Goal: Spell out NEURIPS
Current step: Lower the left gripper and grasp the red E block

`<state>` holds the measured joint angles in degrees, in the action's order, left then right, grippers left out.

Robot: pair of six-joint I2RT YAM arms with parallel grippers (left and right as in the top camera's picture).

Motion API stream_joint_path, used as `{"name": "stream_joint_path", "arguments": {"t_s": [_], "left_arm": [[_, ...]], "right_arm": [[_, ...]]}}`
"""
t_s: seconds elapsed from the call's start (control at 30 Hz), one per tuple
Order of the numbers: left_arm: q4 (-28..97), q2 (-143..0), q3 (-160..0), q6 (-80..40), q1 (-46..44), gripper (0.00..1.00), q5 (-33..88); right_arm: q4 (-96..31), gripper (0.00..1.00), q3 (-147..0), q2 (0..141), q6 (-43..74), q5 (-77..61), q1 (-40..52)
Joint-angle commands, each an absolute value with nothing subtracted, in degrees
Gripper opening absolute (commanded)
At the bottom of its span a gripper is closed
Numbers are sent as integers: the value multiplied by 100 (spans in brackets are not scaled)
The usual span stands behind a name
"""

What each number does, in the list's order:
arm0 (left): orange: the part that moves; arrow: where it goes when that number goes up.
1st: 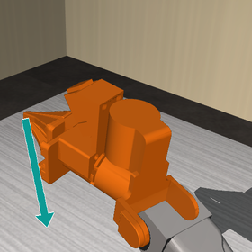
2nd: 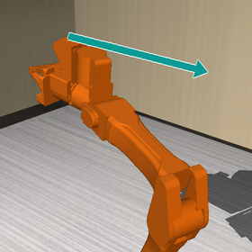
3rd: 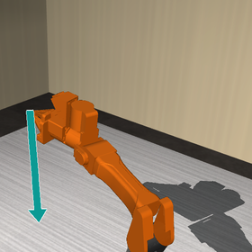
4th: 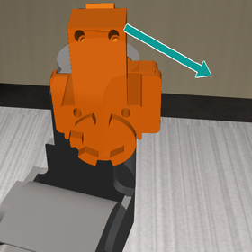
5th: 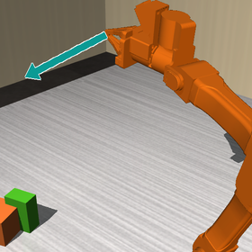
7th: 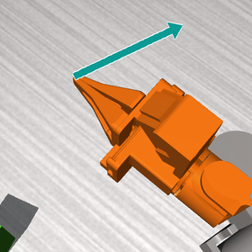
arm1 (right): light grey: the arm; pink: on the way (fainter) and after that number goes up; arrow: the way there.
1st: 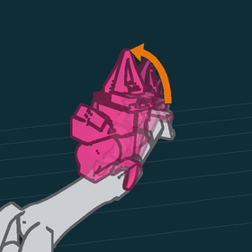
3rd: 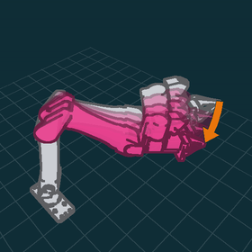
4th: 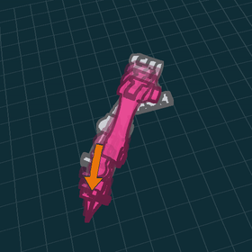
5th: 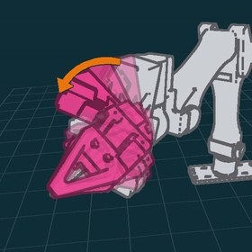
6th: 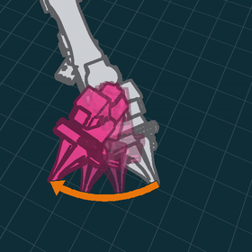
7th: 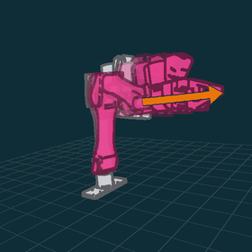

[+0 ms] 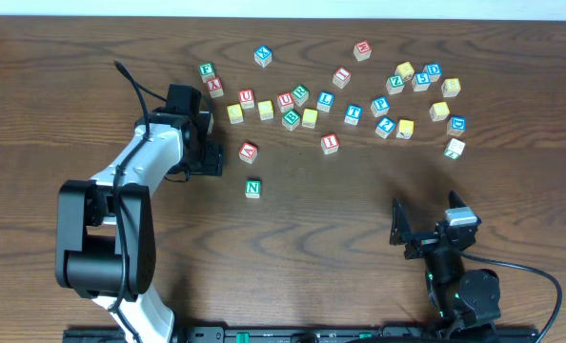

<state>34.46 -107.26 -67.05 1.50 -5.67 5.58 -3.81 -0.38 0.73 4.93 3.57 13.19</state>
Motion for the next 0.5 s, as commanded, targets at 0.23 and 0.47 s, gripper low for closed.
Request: {"name": "stream_joint_path", "arguments": {"t_s": [0.23, 0.47], "left_arm": [[3435, -10759, -6643, 172, -558, 56, 447], [3435, -10759, -6643, 172, -558, 45, 447]], "right_arm": [[-405, 99, -32, 64, 419, 349, 1273], [-405, 99, -32, 64, 419, 349, 1273]]}}
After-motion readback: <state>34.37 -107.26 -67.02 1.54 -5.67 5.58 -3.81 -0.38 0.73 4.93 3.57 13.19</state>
